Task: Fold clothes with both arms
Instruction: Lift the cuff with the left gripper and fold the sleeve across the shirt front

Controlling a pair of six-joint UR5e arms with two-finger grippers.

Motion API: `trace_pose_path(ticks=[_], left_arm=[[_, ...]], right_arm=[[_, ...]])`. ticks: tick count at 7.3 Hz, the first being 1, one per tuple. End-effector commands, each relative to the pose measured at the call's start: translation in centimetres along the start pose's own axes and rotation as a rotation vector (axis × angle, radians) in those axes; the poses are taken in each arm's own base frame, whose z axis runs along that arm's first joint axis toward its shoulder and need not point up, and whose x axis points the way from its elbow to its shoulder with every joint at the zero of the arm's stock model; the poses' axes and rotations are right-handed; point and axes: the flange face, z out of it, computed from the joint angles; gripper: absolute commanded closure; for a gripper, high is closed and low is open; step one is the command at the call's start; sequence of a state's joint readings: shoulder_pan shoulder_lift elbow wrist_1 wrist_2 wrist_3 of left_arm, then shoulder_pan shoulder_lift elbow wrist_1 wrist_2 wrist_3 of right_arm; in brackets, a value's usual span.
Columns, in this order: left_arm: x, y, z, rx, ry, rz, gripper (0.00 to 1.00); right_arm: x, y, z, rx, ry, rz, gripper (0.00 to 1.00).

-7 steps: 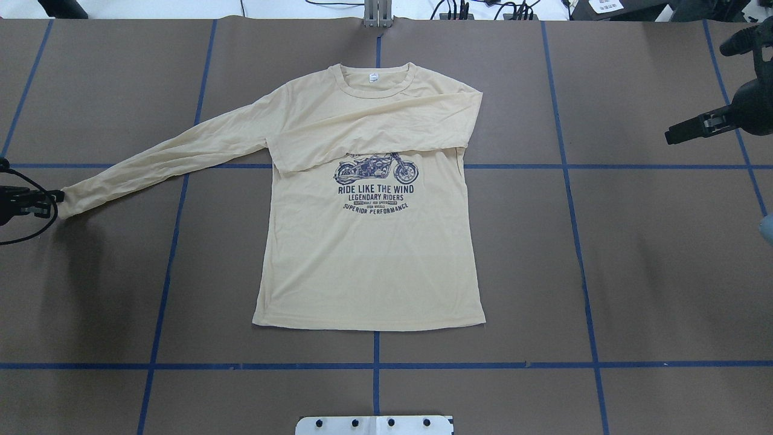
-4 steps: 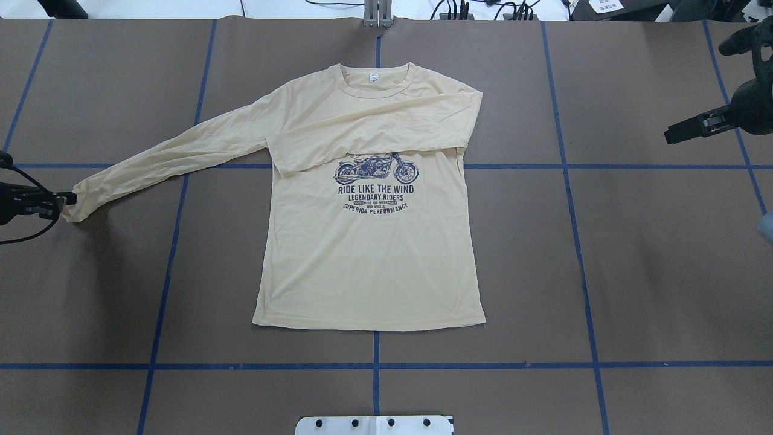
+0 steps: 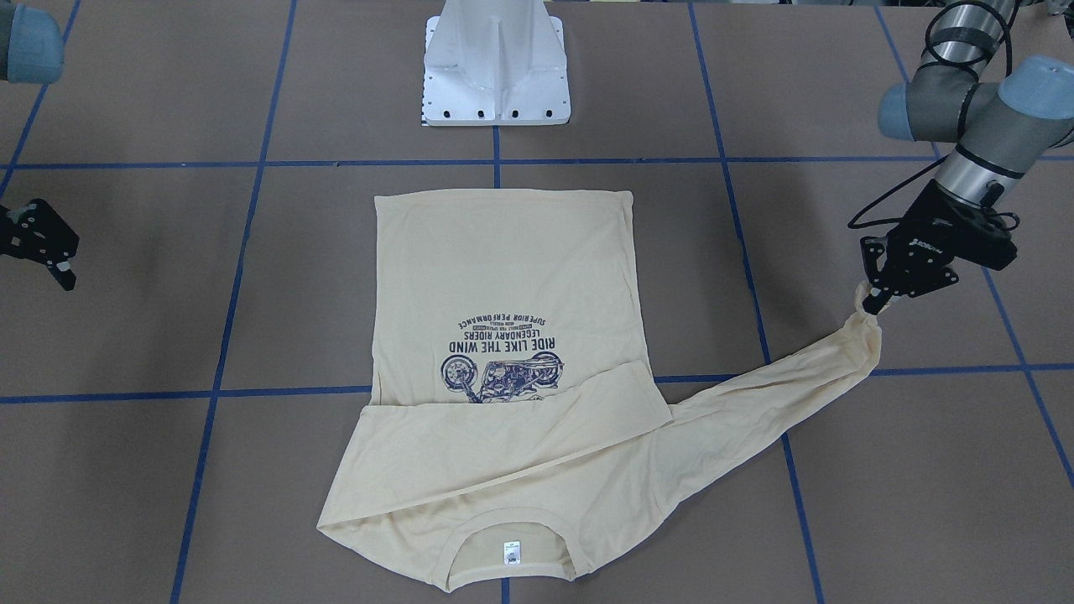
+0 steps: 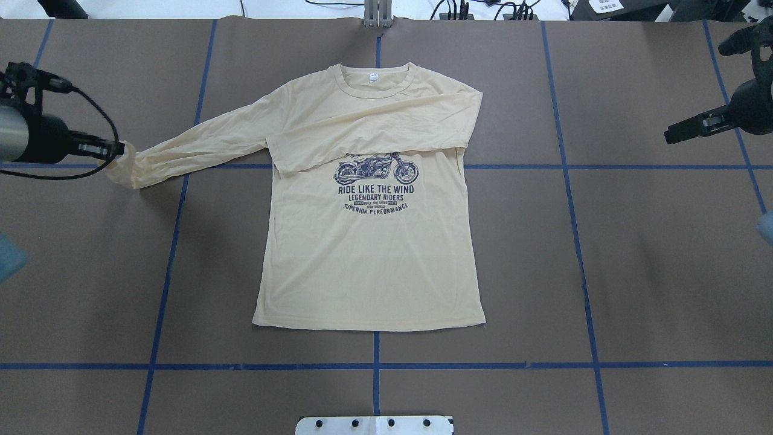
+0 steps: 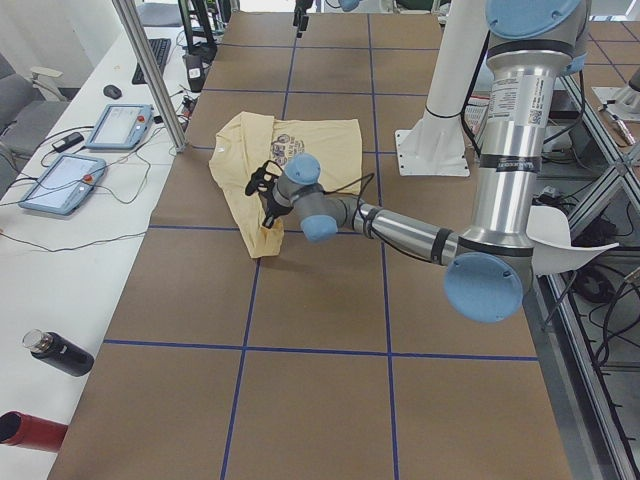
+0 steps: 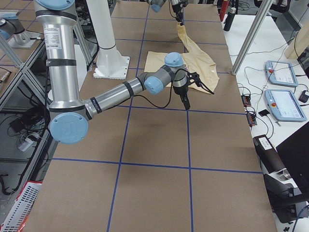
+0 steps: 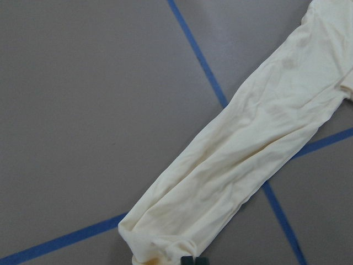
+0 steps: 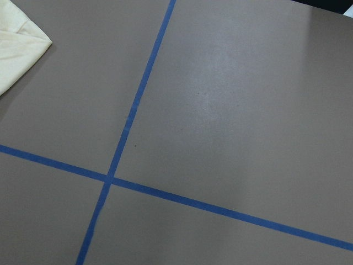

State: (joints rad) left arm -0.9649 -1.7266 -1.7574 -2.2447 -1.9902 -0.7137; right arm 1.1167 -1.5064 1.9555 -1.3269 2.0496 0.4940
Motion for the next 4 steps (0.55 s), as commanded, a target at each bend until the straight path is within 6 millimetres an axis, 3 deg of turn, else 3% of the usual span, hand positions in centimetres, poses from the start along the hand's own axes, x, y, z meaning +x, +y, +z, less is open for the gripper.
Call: trace_pose_path(ticks=[1, 3, 4], left_arm=[[11.9, -11.0, -3.2, -0.055, -0.044, -0.042, 1.00], [20.1, -17.1, -5.9, -0.087, -0.069, -0.115, 1.00], [23.1, -19.5, -4.9, -0.091, -0.061, -0.155, 1.00]], right_arm=[[0.0, 0.0, 0.0, 0.000, 0.002, 0.001, 0.00], [0.2, 0.1, 0.2, -0.004, 0.004, 0.004, 0.00], [0.2, 0.1, 0.2, -0.005, 0.005, 0.005, 0.00]])
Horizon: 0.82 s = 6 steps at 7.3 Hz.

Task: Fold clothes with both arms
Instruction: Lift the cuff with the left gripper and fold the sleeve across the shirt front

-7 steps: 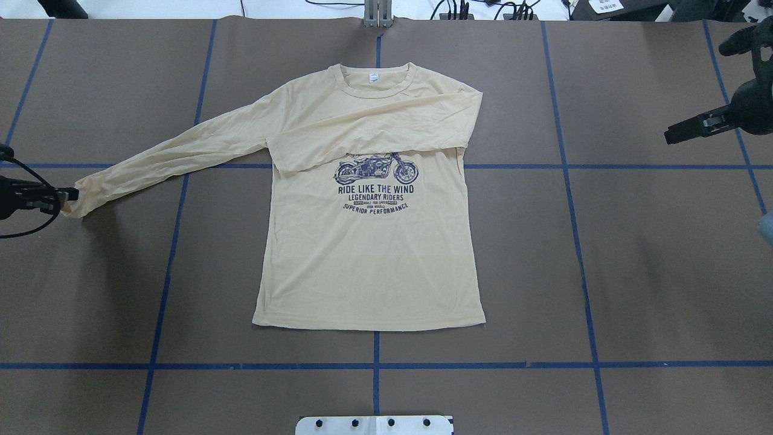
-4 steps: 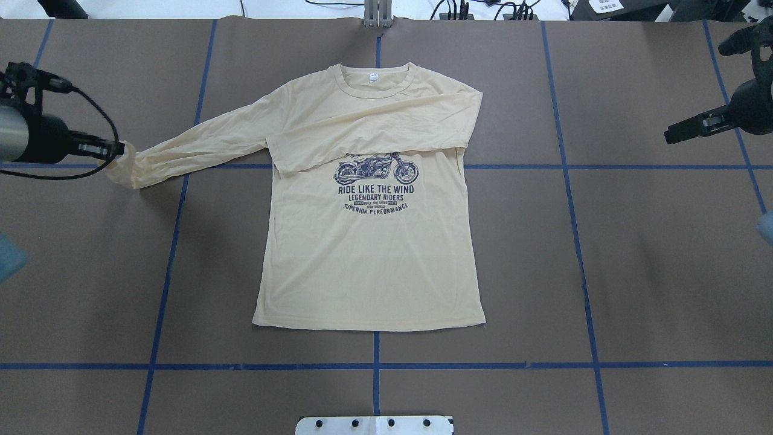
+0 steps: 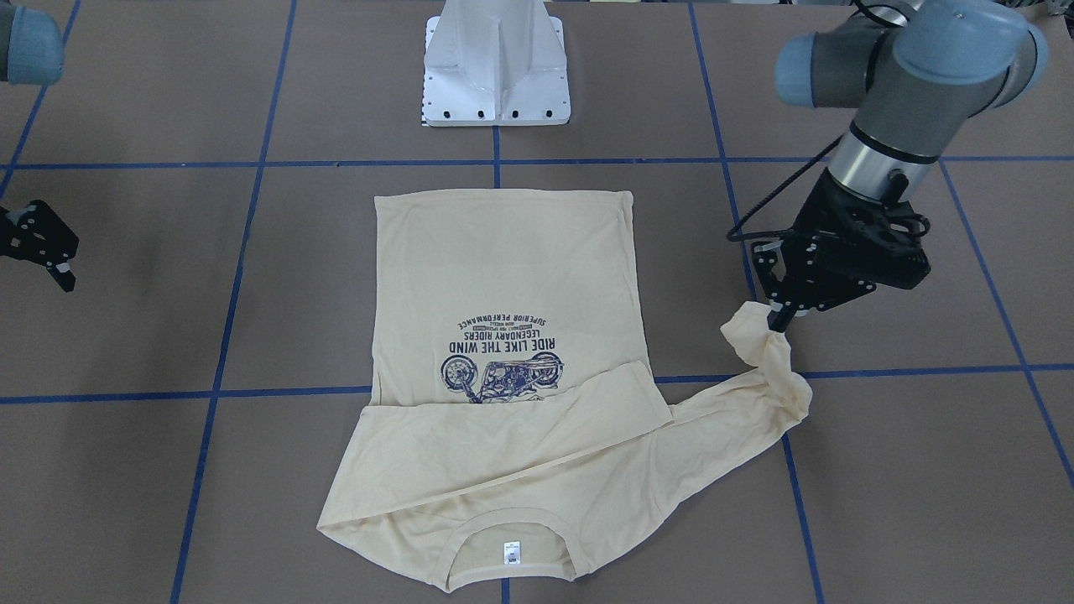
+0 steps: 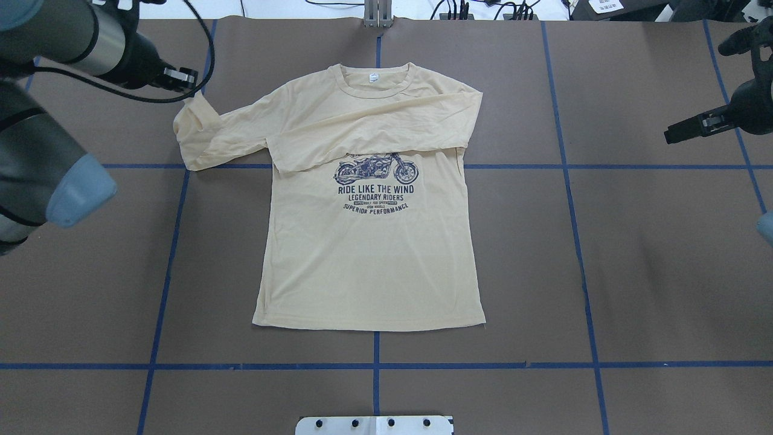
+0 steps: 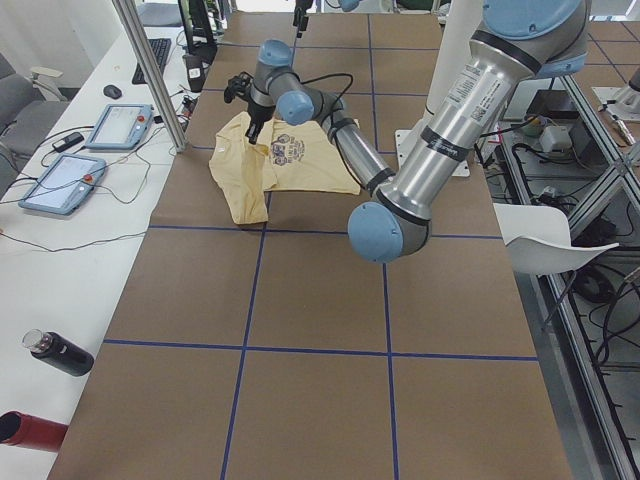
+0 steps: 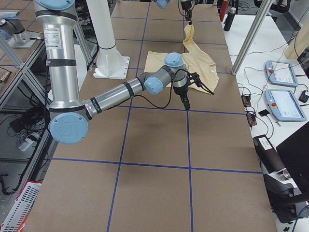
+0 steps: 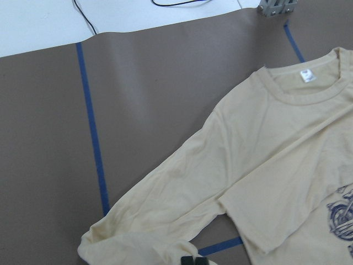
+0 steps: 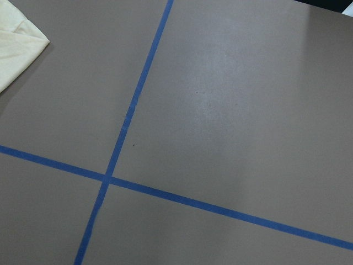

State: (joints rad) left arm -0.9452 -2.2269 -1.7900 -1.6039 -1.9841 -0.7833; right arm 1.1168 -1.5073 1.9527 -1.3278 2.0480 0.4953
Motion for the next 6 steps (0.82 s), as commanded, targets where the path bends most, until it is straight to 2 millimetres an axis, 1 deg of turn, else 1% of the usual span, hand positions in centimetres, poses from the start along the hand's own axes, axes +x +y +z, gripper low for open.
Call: trace_pose_path(ticks=[1, 2, 3, 4, 5, 6], left_arm=[[9.2, -5.8, 0.9, -0.031, -0.002, -0.111, 1.00], [15.2, -8.6, 4.0, -0.040, -0.056, -0.180, 1.00], [20.6, -8.6, 7.7, -0.064, -0.108, -0.243, 1.00], [24.3, -9.8, 9.5, -0.088, -0.133, -0.315, 1.00], [27.7, -10.0, 12.2, -0.065, -0.151, -0.409, 1.00], [30.1, -9.9, 14.7, -0.016, -0.135, -0.491, 1.00]], right_arm=[[0.1, 0.0, 0.1, -0.003, 0.002, 0.002, 0.00], [0.1, 0.0, 0.1, -0.003, 0.002, 0.004, 0.00], [0.1, 0.0, 0.1, -0.003, 0.002, 0.004, 0.00], [0.1, 0.0, 0.1, -0.003, 0.002, 0.004, 0.00], [0.1, 0.1, 0.1, -0.004, 0.001, 0.004, 0.00], [0.1, 0.0, 0.1, -0.003, 0.002, 0.005, 0.00]])
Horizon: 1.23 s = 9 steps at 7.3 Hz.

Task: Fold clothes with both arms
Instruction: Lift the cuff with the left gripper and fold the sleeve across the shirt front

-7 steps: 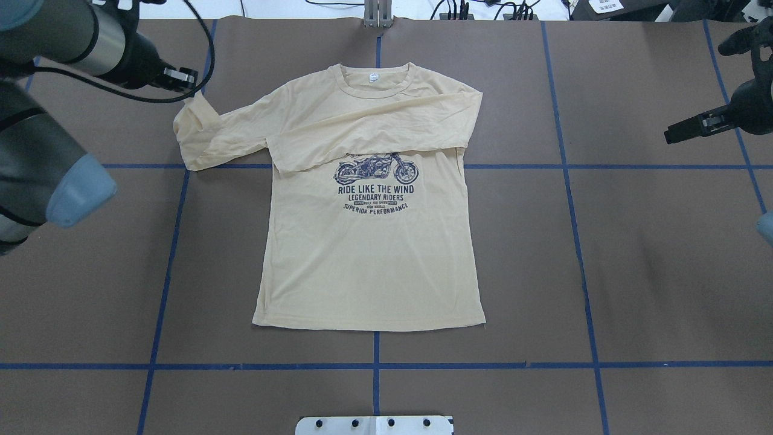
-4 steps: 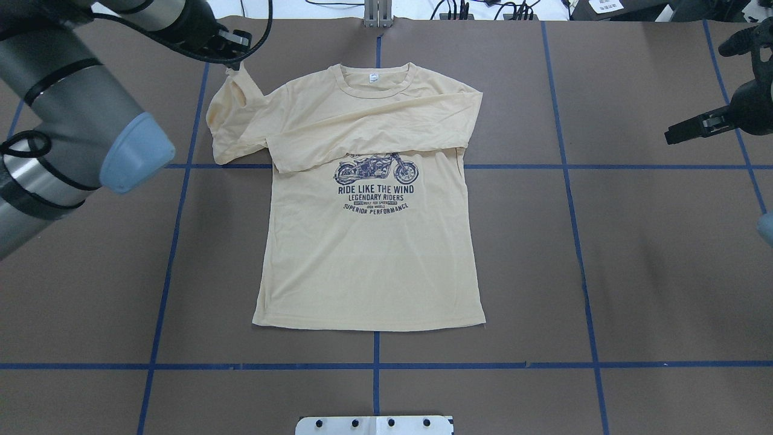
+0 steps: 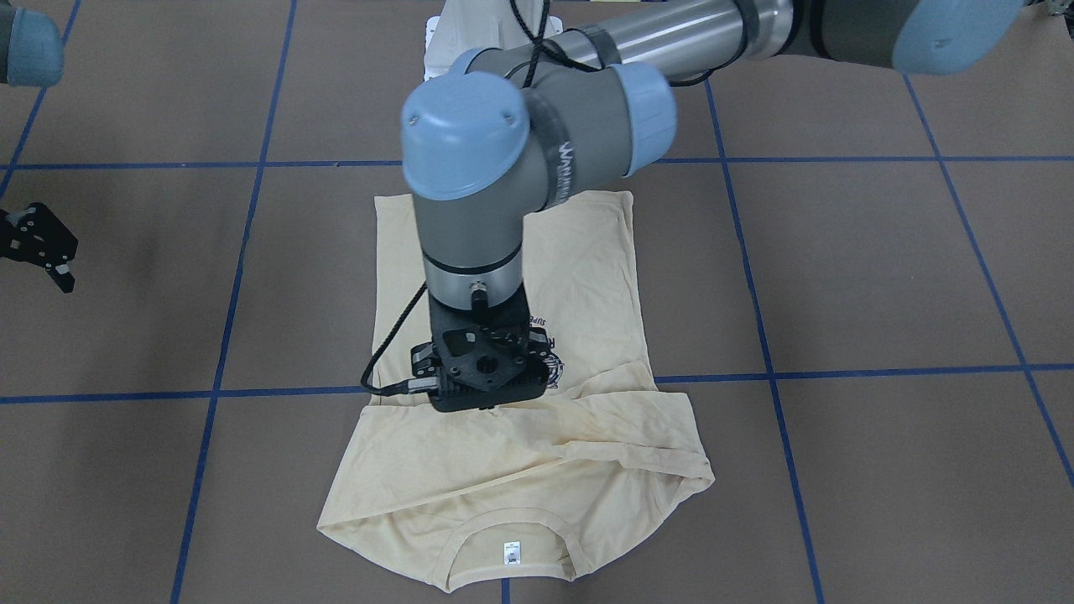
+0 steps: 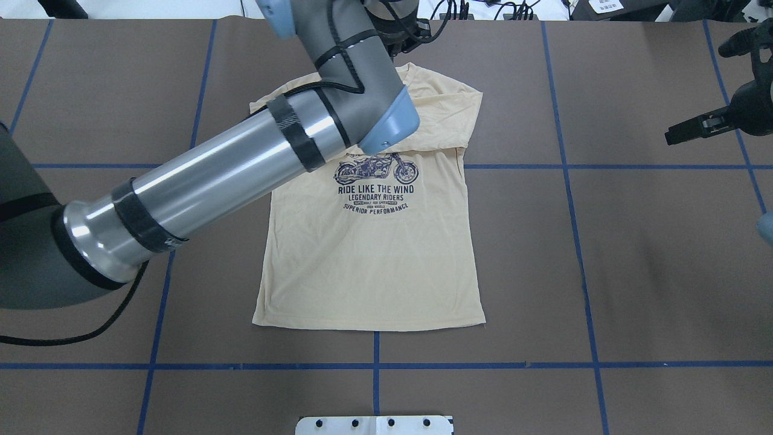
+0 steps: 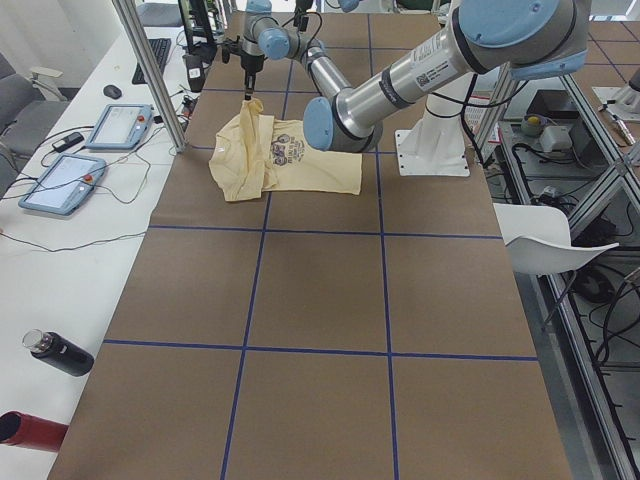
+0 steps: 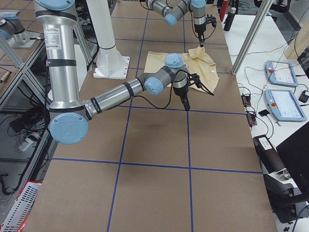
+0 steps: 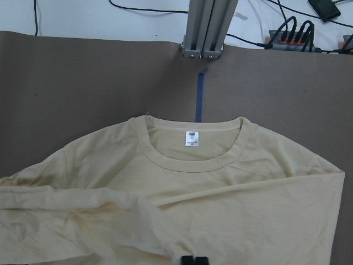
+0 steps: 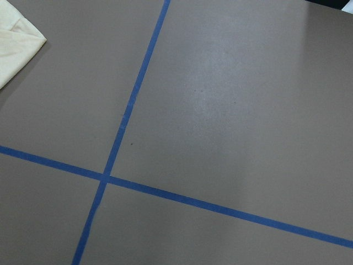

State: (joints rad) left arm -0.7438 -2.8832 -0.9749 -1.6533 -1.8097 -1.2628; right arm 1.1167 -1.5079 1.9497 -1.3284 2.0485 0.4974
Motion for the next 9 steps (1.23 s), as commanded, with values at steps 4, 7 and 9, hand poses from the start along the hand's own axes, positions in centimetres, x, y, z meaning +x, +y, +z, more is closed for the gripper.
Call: trace_pose_path(ticks=[4, 7, 9], left_arm=[[8.3, 3.8, 2.0, 0.080, 0.067, -0.252, 0.00], [5.8, 7.3, -0.9, 0.064, 0.165, -0.026, 0.00], [-5.8, 10.2, -2.1, 0.064, 0.173, 0.187, 0.00]], right_arm=[[-0.2, -0.1, -0.1, 0.002, -0.005, 0.007, 0.00], [-1.6, -1.2, -1.1, 0.031, -0.030, 0.071, 0.00], [-5.9, -1.0, -1.2, 0.025, -0.085, 0.062, 0.00]])
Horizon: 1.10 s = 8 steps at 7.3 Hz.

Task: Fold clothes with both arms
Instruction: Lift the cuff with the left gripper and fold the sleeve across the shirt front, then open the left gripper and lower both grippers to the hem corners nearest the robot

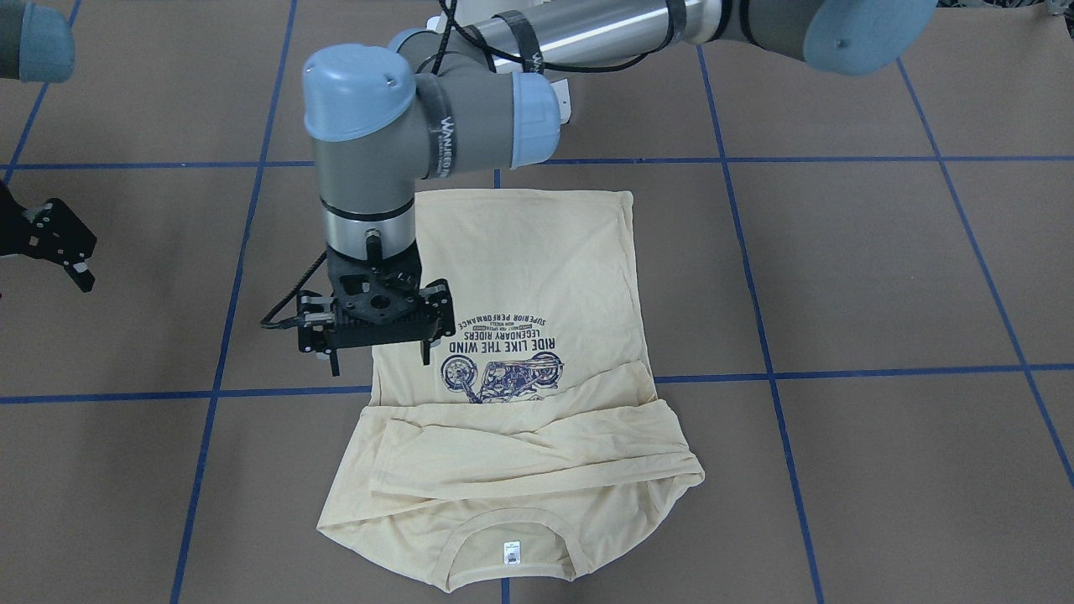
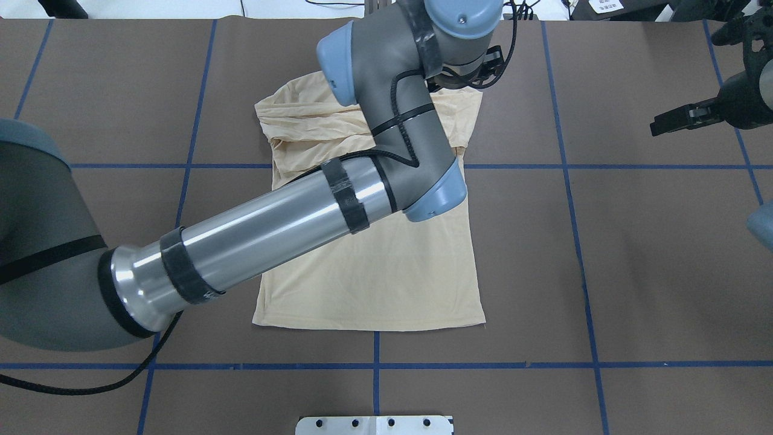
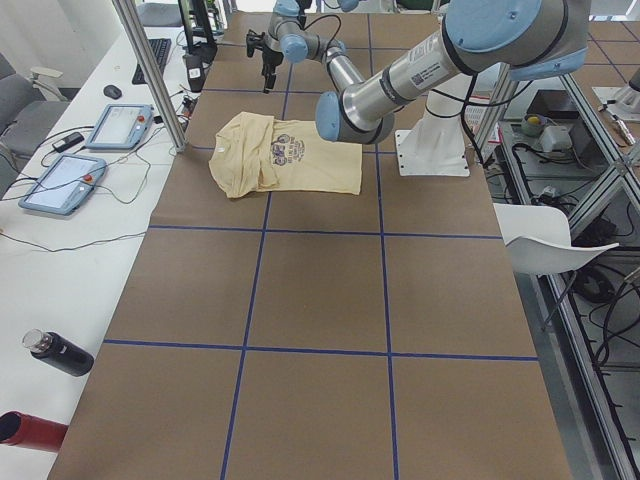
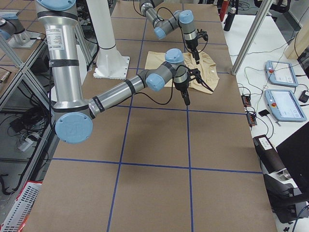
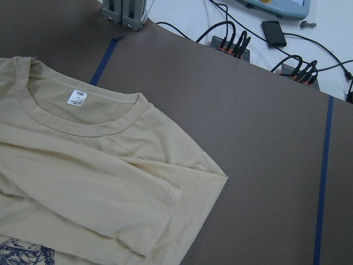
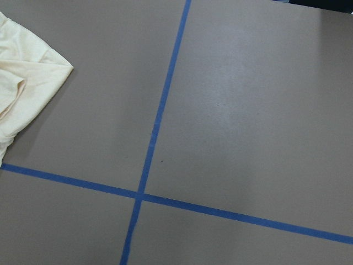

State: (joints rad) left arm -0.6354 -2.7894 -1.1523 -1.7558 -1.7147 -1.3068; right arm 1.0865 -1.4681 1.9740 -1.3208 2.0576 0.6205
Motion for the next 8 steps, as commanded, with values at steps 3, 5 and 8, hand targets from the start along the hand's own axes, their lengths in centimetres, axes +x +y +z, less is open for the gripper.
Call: trace_pose_path(ticks=[3, 5, 8], left_arm=[[-24.4, 8.1, -9.4, 0.004, 0.086, 0.303, 0.00], [-26.5, 8.7, -10.4, -0.004, 0.090, 0.290, 0.00], [-32.1, 15.0, -7.1, -0.091, 0.041, 0.267, 0.00]], right_arm=[[-9.4, 3.2, -1.1, -0.024, -0.114, 0.081, 0.00], [-17.7, 8.4, -0.1, 0.011, -0.108, 0.173, 0.00], [-24.0, 14.9, 2.9, -0.028, -0.071, 0.216, 0.00]])
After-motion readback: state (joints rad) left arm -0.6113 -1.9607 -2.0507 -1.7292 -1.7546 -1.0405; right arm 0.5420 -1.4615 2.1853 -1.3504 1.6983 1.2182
